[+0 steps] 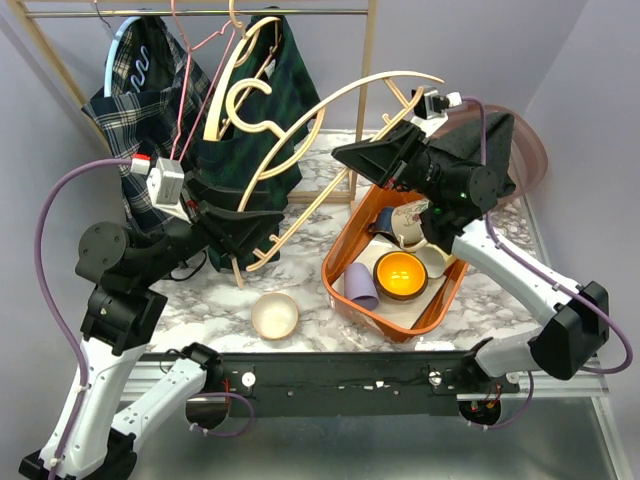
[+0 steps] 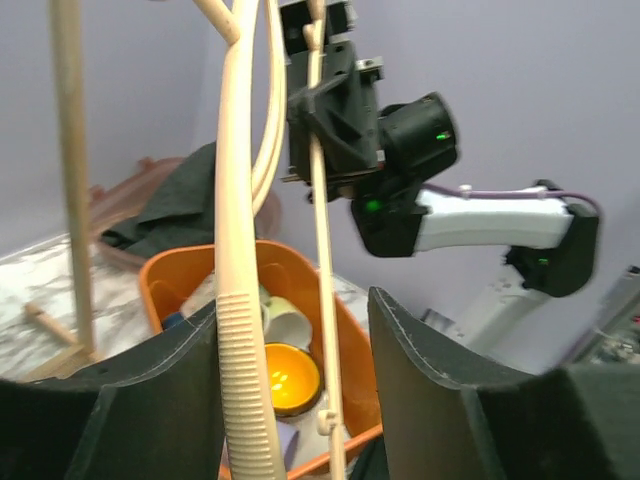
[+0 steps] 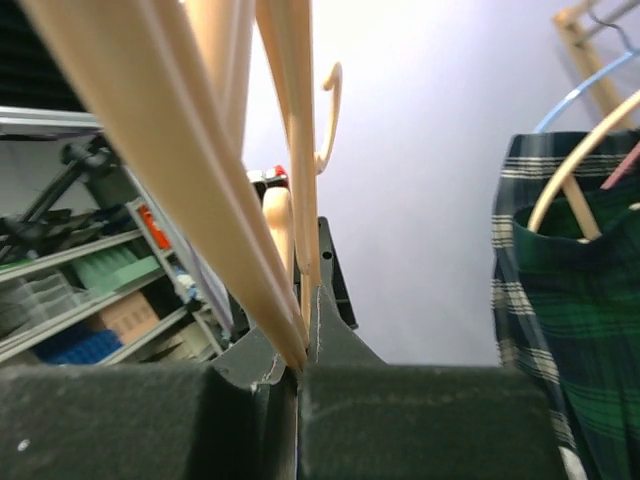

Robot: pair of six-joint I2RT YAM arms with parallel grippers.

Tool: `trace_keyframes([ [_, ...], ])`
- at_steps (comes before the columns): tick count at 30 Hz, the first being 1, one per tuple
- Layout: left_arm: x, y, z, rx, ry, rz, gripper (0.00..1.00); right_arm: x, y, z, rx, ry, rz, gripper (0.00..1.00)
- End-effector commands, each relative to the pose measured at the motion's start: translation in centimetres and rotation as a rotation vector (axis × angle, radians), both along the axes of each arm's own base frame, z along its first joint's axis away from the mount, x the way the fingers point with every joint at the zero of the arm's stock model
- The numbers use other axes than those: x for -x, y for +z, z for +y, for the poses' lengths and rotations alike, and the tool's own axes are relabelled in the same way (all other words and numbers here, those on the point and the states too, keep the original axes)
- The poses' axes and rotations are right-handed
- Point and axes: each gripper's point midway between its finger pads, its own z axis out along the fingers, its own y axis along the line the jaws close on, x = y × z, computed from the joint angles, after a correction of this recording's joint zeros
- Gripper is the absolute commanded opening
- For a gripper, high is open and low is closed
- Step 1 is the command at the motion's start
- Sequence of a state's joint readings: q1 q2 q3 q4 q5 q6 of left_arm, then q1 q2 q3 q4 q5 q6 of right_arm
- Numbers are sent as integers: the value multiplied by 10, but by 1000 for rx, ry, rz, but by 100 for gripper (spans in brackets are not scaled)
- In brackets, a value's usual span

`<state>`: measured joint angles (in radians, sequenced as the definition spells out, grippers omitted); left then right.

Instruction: Remove the skirt from the hanger

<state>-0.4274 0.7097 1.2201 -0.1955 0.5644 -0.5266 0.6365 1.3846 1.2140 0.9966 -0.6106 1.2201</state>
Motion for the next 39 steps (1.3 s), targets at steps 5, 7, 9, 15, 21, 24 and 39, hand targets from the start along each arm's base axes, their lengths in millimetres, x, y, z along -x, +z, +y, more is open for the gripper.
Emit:
trace_keyframes([
  [5,40,19,-16,99,-258,5,18,22,-3,0,-56,183,-62,1],
  [7,40,20,-16,104,-254,10,0,20,-5,-1,-47,178,-49,1],
  [9,38,21,-14,100,-229,11,0,15,-12,0,-25,161,-31,23],
  [15,10,-2,13,-49,53,66,0,-13,-36,-17,84,-26,117,100],
  [21,-18,-24,54,-194,349,140,0,-46,-69,-50,281,-405,231,100],
  [24,-26,-24,55,-233,370,133,0,-54,-71,-74,287,-572,248,100],
  [39,-134,-6,50,-315,589,105,0,-22,-42,-137,247,-816,179,100],
])
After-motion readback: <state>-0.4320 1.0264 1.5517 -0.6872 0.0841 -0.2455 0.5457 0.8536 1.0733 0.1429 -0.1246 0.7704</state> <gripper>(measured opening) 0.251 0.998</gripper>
